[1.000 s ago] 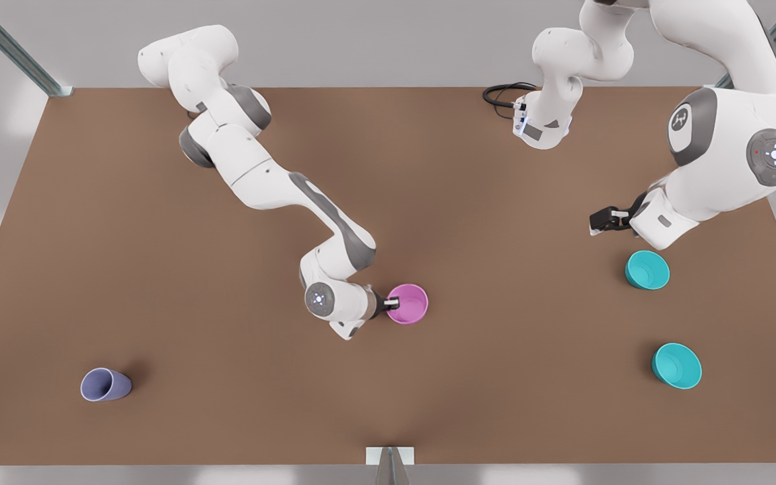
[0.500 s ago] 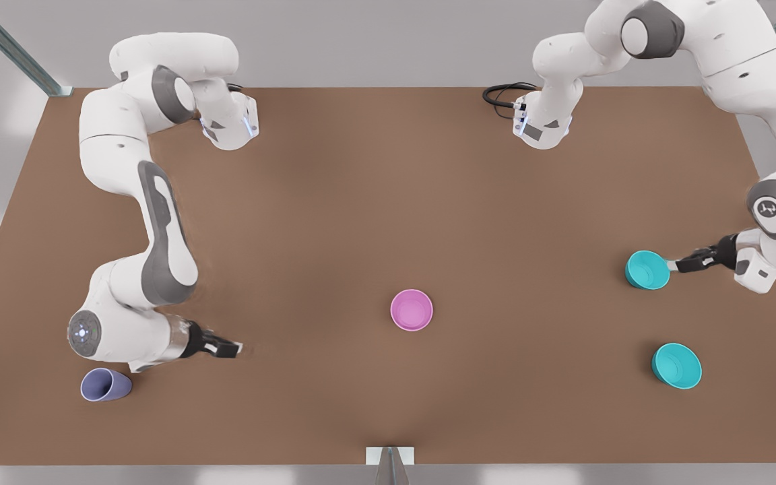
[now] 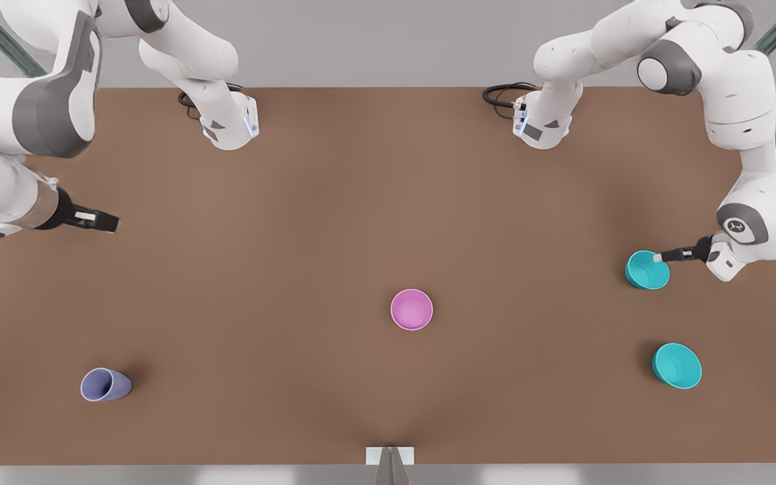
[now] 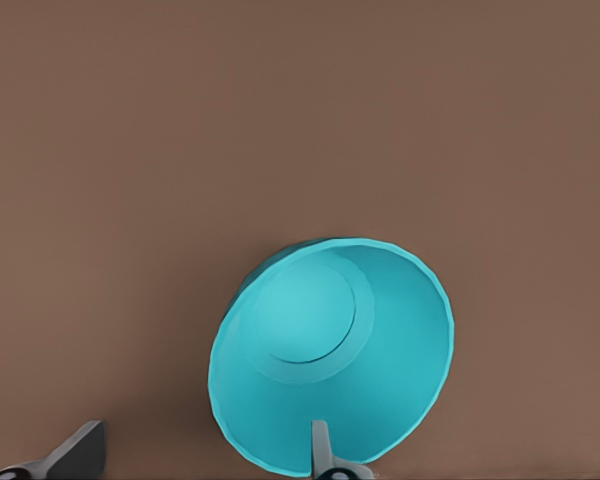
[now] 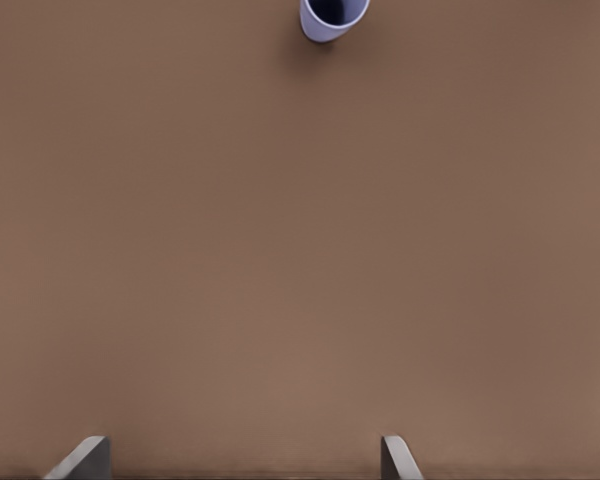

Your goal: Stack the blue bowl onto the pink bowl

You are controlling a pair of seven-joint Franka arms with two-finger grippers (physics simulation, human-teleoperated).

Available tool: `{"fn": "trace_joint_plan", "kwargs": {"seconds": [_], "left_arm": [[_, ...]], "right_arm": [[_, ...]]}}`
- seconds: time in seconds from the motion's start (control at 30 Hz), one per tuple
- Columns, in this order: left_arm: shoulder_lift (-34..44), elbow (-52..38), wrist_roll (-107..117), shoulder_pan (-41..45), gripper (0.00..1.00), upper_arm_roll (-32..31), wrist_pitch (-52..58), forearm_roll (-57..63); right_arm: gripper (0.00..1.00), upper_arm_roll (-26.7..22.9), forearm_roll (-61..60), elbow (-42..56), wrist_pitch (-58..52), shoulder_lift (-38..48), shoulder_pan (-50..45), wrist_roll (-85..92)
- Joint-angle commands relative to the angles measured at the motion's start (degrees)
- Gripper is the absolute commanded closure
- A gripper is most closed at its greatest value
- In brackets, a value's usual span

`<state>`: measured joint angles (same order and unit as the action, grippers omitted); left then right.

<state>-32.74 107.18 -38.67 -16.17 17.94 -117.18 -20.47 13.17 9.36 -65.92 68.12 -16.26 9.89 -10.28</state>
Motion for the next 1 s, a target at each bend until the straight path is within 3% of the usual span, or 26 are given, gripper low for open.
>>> {"fn": "trace_joint_plan", "kwargs": {"seconds": [0.0,0.1,0.2,0.3,0.43,0.67,0.73,0.83,0.9,0.97], "left_arm": [[-0.83,0.05,-24.7,0.0,0.0,-0.01,-2.88,-0.09],[-1.89,0.05,-24.43,0.0,0.0,-0.01,-3.32,-1.59],[-1.89,-0.04,-24.43,0.09,0.09,-0.01,-3.41,-1.67],[-1.71,-0.04,-24.17,0.09,0.54,-0.01,-3.23,-1.59],[-0.49,-0.21,-21.18,0.18,0.76,-0.27,-2.62,-1.68],[3.46,-0.57,-13.12,3.06,0.79,-0.54,-2.09,-1.41],[8.48,-0.57,5.96,12.65,0.79,-0.54,2.92,-0.88],[7.08,-4.78,34.7,31.82,0.79,-0.71,5.46,-1.41],[5.06,-11.64,47.01,32.35,0.79,-6.42,11.54,-1.59],[0.4,-19.19,60.99,32.52,0.79,-16.17,11.54,-1.5]], "right_arm": [[0.0,0.1,0.04,0.09,-2.29,0.0,0.13,13.01],[0.0,0.01,0.48,0.0,-2.2,-0.44,0.22,13.1],[0.0,0.01,0.39,0.09,-2.2,-0.7,0.22,13.19],[0.0,0.1,0.04,0.18,-2.02,-0.79,0.22,13.1],[0.0,0.1,-0.14,0.26,-1.94,-0.96,0.13,13.01],[0.0,0.1,-0.14,0.26,-1.94,-1.23,0.13,13.01],[0.0,0.1,-0.14,0.26,-1.94,-1.23,0.13,13.01],[0.0,0.19,-0.14,0.26,-1.94,-1.23,0.13,13.01],[0.0,0.19,-0.22,0.26,-1.94,-1.14,-0.13,13.01],[0.0,0.19,-0.22,0.26,-1.94,-1.23,-0.13,13.01]]}}
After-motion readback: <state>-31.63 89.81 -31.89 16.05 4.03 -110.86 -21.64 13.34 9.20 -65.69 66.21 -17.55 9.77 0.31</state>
